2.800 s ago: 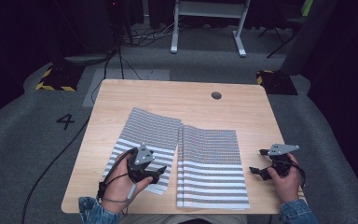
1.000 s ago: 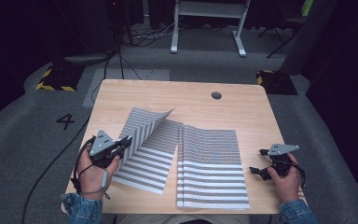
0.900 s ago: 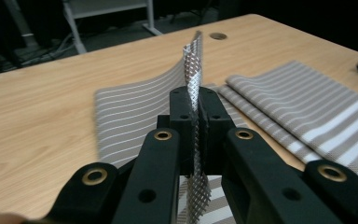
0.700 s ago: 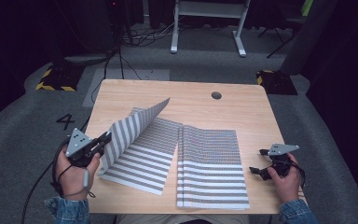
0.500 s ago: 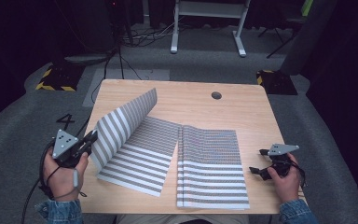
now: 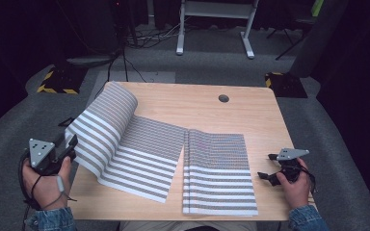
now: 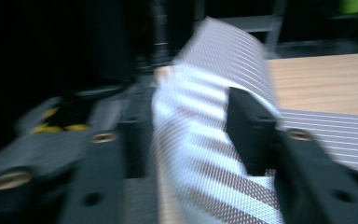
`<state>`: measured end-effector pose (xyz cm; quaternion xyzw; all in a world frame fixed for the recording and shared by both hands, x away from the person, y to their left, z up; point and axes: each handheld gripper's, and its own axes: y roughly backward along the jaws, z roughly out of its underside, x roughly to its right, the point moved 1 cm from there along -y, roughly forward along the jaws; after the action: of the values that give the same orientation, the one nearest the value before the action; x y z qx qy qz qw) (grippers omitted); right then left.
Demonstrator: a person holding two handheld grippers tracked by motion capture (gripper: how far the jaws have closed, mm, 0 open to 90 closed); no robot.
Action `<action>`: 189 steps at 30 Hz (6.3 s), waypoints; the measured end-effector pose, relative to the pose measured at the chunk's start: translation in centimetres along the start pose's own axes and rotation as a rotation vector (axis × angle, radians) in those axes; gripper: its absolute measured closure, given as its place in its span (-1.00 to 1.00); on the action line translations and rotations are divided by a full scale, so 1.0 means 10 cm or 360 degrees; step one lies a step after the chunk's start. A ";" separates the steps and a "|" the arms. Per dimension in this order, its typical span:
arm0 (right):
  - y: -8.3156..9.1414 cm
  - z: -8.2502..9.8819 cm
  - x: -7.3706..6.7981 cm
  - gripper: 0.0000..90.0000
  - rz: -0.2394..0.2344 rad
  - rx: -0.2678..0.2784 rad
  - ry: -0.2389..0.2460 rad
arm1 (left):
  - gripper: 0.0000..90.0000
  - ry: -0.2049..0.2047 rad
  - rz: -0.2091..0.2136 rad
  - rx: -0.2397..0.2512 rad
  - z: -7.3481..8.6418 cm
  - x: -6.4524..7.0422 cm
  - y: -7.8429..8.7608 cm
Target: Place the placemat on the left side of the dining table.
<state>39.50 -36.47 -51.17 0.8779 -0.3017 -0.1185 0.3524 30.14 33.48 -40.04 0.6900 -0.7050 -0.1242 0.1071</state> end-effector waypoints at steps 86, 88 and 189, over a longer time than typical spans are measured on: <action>0.00 0.00 0.00 -0.92 0.0000 0.0000 -0.0001 | 0.89 -0.0223 0.0587 -0.0894 0.51 1.10 -0.79; 0.00 0.00 0.00 -0.91 0.0000 0.0000 -0.0001 | 0.90 -0.0217 0.0615 -0.0801 0.43 1.09 -0.72; 0.00 0.00 0.00 -0.92 -0.0002 -0.0007 -0.0001 | 0.91 -0.0524 0.0384 -0.0669 -0.35 0.89 -0.60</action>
<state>39.53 -36.48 -51.14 0.8772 -0.3010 -0.1198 0.3543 36.76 24.43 -38.84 0.5345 -0.7487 -0.3641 0.1456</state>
